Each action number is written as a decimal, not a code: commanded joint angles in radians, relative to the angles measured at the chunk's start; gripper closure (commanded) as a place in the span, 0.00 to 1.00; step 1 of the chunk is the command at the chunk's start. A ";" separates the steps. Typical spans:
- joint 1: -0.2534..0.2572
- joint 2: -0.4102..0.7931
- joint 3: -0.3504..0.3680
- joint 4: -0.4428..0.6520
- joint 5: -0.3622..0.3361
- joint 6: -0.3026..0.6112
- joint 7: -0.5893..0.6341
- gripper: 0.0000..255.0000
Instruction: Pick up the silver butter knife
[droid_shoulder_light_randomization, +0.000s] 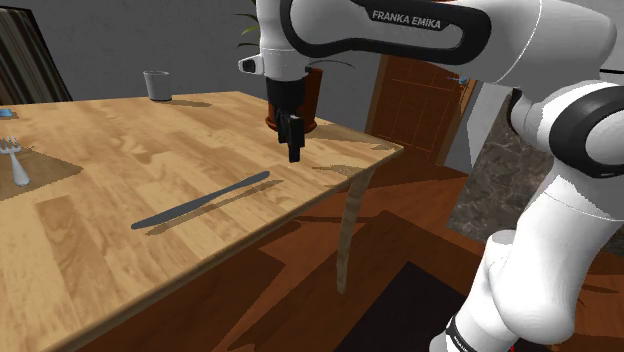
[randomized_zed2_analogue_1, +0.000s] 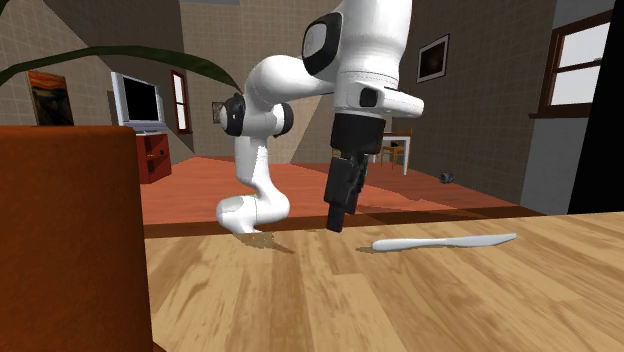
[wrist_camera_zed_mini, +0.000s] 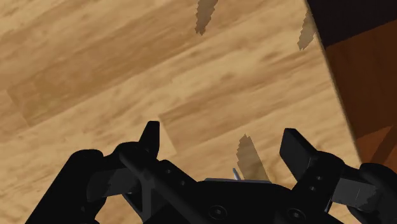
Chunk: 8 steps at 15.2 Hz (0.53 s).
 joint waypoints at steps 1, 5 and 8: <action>0.025 0.057 0.025 0.069 -0.012 -0.014 -0.042 0.00; 0.079 0.165 0.073 0.212 -0.044 -0.054 -0.123 0.00; 0.126 0.243 0.109 0.320 -0.073 -0.088 -0.183 0.00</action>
